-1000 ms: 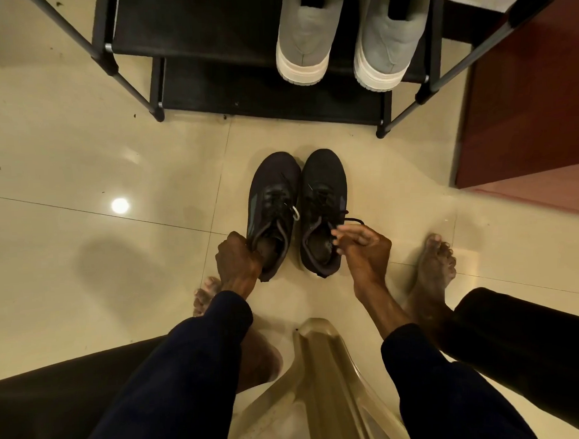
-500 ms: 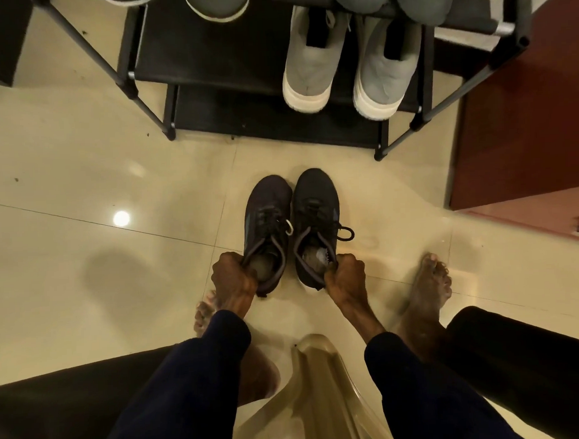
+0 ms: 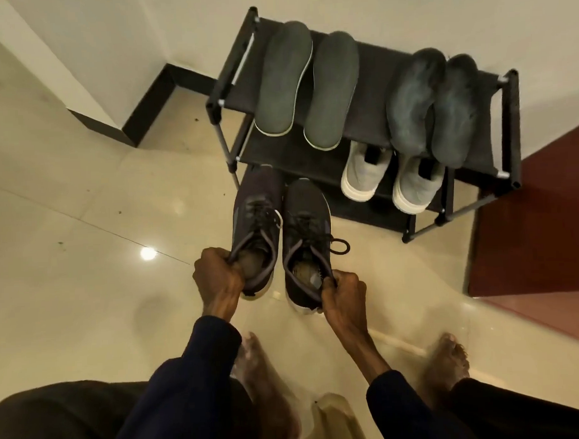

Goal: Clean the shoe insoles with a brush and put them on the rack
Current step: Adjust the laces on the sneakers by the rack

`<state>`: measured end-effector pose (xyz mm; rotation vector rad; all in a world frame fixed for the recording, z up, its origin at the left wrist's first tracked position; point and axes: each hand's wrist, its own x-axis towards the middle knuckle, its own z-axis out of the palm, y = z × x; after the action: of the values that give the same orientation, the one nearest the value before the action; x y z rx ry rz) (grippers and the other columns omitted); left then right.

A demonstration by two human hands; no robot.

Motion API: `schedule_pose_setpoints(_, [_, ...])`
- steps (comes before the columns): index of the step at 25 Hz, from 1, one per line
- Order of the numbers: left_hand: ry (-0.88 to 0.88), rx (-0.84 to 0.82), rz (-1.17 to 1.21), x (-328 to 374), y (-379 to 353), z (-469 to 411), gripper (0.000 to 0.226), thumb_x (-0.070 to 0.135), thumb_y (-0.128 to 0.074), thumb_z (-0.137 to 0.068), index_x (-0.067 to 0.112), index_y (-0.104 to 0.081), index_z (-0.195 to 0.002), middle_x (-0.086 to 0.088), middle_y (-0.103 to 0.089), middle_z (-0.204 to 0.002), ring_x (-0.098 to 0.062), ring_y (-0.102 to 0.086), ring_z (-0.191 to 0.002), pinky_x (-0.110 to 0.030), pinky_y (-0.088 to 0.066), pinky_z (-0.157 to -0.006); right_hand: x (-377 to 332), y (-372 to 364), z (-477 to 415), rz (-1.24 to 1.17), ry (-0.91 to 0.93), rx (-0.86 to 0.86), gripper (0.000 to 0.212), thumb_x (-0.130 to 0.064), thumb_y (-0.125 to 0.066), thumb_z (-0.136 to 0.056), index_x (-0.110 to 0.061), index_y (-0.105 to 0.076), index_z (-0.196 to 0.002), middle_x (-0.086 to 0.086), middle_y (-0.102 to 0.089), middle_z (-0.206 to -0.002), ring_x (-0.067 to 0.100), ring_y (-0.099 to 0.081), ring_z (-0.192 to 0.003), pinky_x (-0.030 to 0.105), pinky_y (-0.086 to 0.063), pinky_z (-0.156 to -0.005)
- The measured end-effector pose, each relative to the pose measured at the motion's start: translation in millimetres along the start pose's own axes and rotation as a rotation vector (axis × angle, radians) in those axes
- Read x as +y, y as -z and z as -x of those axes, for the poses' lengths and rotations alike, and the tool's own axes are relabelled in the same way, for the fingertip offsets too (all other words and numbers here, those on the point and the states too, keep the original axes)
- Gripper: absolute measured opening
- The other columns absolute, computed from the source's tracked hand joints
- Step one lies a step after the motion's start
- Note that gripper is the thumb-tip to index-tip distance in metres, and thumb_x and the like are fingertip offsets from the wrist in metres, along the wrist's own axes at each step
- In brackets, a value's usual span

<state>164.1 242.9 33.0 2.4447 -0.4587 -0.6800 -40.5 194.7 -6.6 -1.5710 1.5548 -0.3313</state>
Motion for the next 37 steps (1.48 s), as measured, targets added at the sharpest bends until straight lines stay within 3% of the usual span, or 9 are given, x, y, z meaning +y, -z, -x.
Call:
schedule_pose_setpoints(7, [-0.156, 0.044, 0.028, 78, 9, -68, 0.005, 0.001, -0.067, -0.087, 0.002, -0.07, -0.09, -0.002, -0.058, -0.071, -0.009, -0.052, -0.058, -0.014, -0.028, -0.044, -90, 24, -94, -0.093, 0.042, 0.135, 0.022, -0.006, -0.057, -0.093, -0.004, -0.066, -0.073, 0.014, -0.069, -0.071, 0.026, -0.071, -0.063, 0.05, -0.059, -0.055])
schedule_pose_setpoints(10, [-0.144, 0.067, 0.046, 112, -13, -101, 0.015, 0.002, -0.065, -0.087, 0.0, -0.069, -0.102, -0.007, -0.064, -0.09, -0.027, -0.066, -0.086, -0.021, -0.04, -0.057, -107, 22, -155, -0.09, 0.009, 0.202, 0.018, -0.005, -0.054, -0.087, 0.003, -0.064, -0.074, 0.02, -0.066, -0.07, 0.034, -0.069, -0.064, 0.05, -0.057, -0.053])
schedule_pose_setpoints(14, [-0.059, 0.124, 0.106, 152, -39, -141, 0.021, 0.007, -0.062, -0.091, -0.001, -0.065, -0.11, -0.017, -0.069, -0.114, -0.036, -0.066, -0.107, -0.039, -0.052, -0.084, -127, 27, -216, -0.071, -0.038, 0.205, 0.015, -0.006, -0.059, -0.094, 0.002, -0.068, -0.101, 0.012, -0.069, -0.096, 0.027, -0.067, -0.091, 0.033, -0.051, -0.075])
schedule_pose_setpoints(17, [-0.034, 0.163, 0.07, 176, -49, -159, 0.024, 0.008, -0.054, -0.096, -0.001, -0.062, -0.117, -0.017, -0.065, -0.12, -0.038, -0.062, -0.113, -0.031, -0.049, -0.081, -136, 26, -246, -0.092, -0.11, 0.133, 0.037, -0.022, -0.059, -0.101, -0.004, -0.058, -0.133, 0.013, -0.061, -0.135, 0.03, -0.056, -0.127, 0.04, -0.042, -0.111])
schedule_pose_setpoints(20, [-0.089, 0.077, 0.147, 187, -50, -162, 0.039, 0.003, -0.062, -0.095, -0.007, -0.05, -0.131, -0.02, -0.056, -0.134, -0.038, -0.054, -0.123, -0.024, -0.047, -0.089, -139, 32, -251, -0.128, -0.15, 0.042, 0.051, -0.022, -0.056, -0.105, -0.008, -0.038, -0.15, 0.008, -0.043, -0.154, 0.025, -0.037, -0.144, 0.025, -0.025, -0.118])
schedule_pose_setpoints(23, [0.004, 0.114, 0.226, 189, -41, -154, 0.002, 0.007, -0.058, -0.095, 0.006, -0.06, -0.095, -0.013, -0.066, -0.109, -0.029, -0.058, -0.097, -0.033, -0.051, -0.083, -137, 46, -241, -0.149, -0.104, 0.057, 0.045, -0.012, -0.062, -0.1, -0.008, -0.048, -0.142, 0.002, -0.054, -0.139, 0.016, -0.047, -0.129, 0.017, -0.032, -0.102])
schedule_pose_setpoints(25, [0.053, 0.144, 0.286, 187, -38, -147, 0.018, 0.005, -0.054, -0.096, 0.005, -0.063, -0.08, -0.007, -0.069, -0.091, -0.027, -0.064, -0.088, -0.03, -0.056, -0.076, -136, 53, -226, -0.119, -0.063, 0.073, 0.037, -0.011, -0.065, -0.098, -0.009, -0.056, -0.134, -0.002, -0.06, -0.127, 0.013, -0.054, -0.115, 0.016, -0.038, -0.095])
schedule_pose_setpoints(29, [0.056, 0.02, 0.393, 169, -32, -100, 0.023, 0.019, -0.06, -0.101, -0.001, -0.072, -0.1, -0.014, -0.074, -0.095, -0.024, -0.071, -0.083, -0.044, -0.061, -0.086, -131, 65, -180, -0.109, -0.027, 0.015, 0.014, -0.012, -0.052, -0.104, -0.007, -0.064, -0.109, 0.007, -0.071, -0.105, 0.016, -0.072, -0.087, 0.012, -0.055, -0.07])
schedule_pose_setpoints(37, [-0.137, -0.368, 0.311, 183, -35, 46, 0.033, 0.033, -0.055, -0.104, 0.008, -0.073, -0.117, -0.005, -0.077, -0.103, -0.017, -0.075, -0.085, -0.033, -0.063, -0.079, -101, 143, -71, -0.215, -0.101, -0.067, 0.022, -0.011, -0.053, -0.104, -0.004, -0.072, -0.112, 0.004, -0.074, -0.087, 0.011, -0.072, -0.07, 0.027, -0.063, -0.071])
